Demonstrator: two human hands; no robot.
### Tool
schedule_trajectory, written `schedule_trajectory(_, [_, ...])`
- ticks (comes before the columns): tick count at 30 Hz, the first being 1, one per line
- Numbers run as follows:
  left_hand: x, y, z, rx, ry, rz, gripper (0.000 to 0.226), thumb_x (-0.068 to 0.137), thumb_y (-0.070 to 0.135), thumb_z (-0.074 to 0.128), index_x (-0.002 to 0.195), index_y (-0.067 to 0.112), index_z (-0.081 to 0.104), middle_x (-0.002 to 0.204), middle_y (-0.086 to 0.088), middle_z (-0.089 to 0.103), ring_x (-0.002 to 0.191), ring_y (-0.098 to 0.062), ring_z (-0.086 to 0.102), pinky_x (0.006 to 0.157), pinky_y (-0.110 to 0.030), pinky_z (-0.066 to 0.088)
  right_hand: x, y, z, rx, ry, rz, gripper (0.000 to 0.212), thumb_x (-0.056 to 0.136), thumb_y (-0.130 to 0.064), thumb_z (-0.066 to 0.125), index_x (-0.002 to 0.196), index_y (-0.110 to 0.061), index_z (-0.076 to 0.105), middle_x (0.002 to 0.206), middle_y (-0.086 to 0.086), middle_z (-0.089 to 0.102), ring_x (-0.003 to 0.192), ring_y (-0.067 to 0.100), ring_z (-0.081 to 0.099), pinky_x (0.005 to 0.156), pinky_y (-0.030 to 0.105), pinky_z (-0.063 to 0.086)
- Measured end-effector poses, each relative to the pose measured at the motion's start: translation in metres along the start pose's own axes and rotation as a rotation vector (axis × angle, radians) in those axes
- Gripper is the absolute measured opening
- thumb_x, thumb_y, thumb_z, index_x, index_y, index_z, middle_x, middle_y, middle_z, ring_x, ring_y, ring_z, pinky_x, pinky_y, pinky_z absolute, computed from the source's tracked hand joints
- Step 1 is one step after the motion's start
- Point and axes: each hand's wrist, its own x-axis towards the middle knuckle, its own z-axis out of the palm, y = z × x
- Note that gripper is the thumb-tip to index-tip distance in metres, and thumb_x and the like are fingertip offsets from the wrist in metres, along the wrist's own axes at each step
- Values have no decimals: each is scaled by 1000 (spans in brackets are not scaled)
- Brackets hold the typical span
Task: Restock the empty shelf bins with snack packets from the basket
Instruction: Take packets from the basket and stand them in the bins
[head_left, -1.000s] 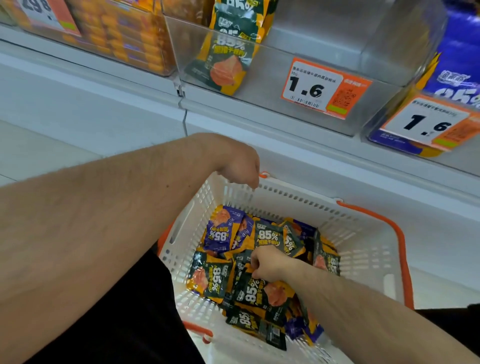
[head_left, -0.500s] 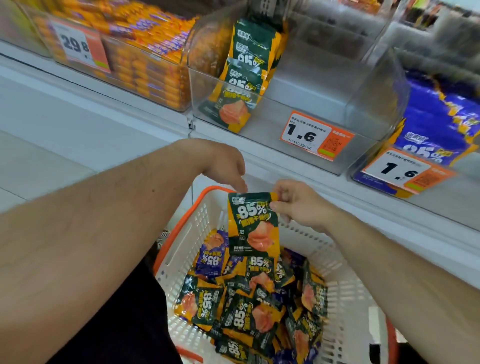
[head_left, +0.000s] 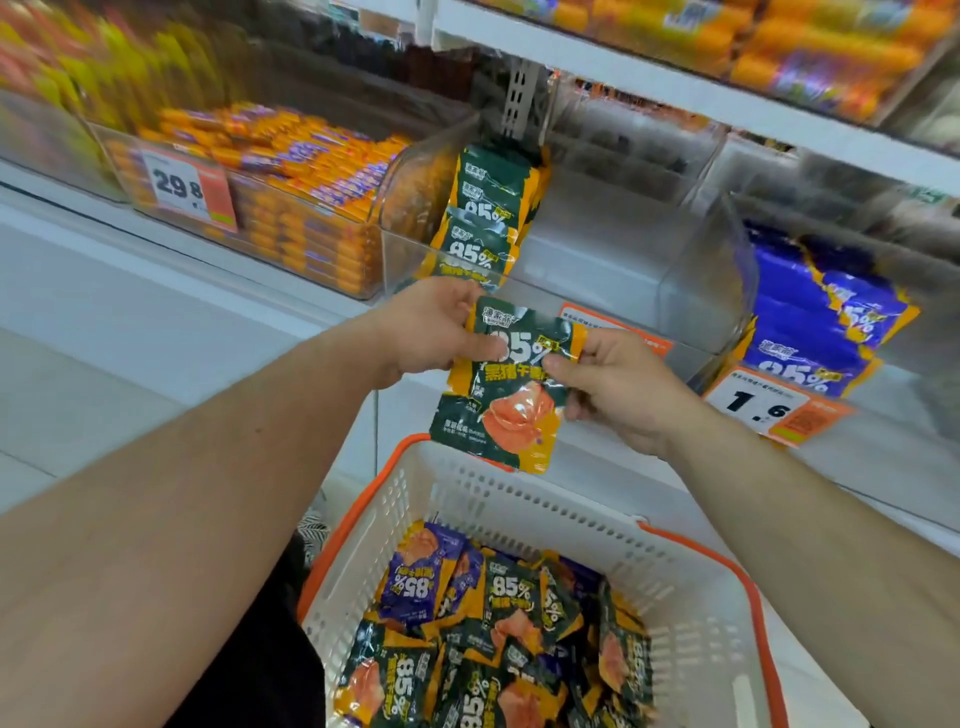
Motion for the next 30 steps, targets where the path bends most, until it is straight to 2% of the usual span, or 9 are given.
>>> schedule_trajectory(3, [-1,10,-5,-154,289,24,9,90,20,69,96,19,62,77,3,69,66,-11,63,66,-26,52,10,-25,0,42,80,-4,17,95,-8,59,79,-12,63,56,1,63,35,9,47,41,19,34])
schedule_trajectory(9, [1,13,-24,-344,704,-44,12,94,20,52,83,20,56,96,-6,72,75,-20,63,53,-24,40,43,-81,-11,-29,327,-284,32,99,-11,54,68,-14,47,52,5,44,40,13,60,46,28,40])
schedule_trajectory(15, [5,11,-29,-340,751,-100,13,90,14,49,81,19,55,90,-9,70,82,-26,65,55,-23,37,82,-88,-7,-284,434,-363,34,98,-18,55,66,-10,50,60,13,44,49,5,64,64,34,44])
schedule_trajectory(18, [6,11,-27,-317,751,-117,14,89,12,50,76,18,54,86,-10,68,75,-24,62,52,-22,35,102,-86,3,-308,387,-254,27,99,-17,56,77,-1,59,69,13,50,44,4,61,64,35,45])
schedule_trajectory(22, [5,16,-24,-313,743,-118,18,93,12,47,76,18,51,82,-8,65,70,-22,57,48,-20,35,123,-83,12,-309,266,-46,18,99,-17,57,84,-9,51,93,18,56,53,15,65,56,32,46])
schedule_trajectory(23, [5,16,-23,-320,737,-123,19,94,13,46,76,18,51,80,-6,64,69,-22,57,48,-20,35,126,-83,17,-289,230,2,10,99,-16,56,95,-8,54,102,15,56,56,17,65,54,31,47])
schedule_trajectory(25, [5,17,-22,-328,712,-138,19,95,14,44,78,18,49,77,-2,64,66,-19,57,46,-19,34,132,-80,23,-240,183,110,28,101,-14,54,125,-3,48,108,12,55,52,15,64,53,28,51])
schedule_trajectory(28, [3,18,-17,-319,646,-132,21,97,13,44,76,16,47,63,-2,64,43,-10,58,36,-13,31,137,-77,30,-174,132,209,28,102,-12,51,127,-2,43,110,15,60,57,16,63,64,25,59])
schedule_trajectory(30, [4,16,-12,-288,602,-134,23,97,12,46,74,14,47,65,-3,61,34,-4,54,31,-11,28,141,-73,32,-211,116,236,25,102,-11,51,123,0,46,109,18,59,60,19,59,56,28,56])
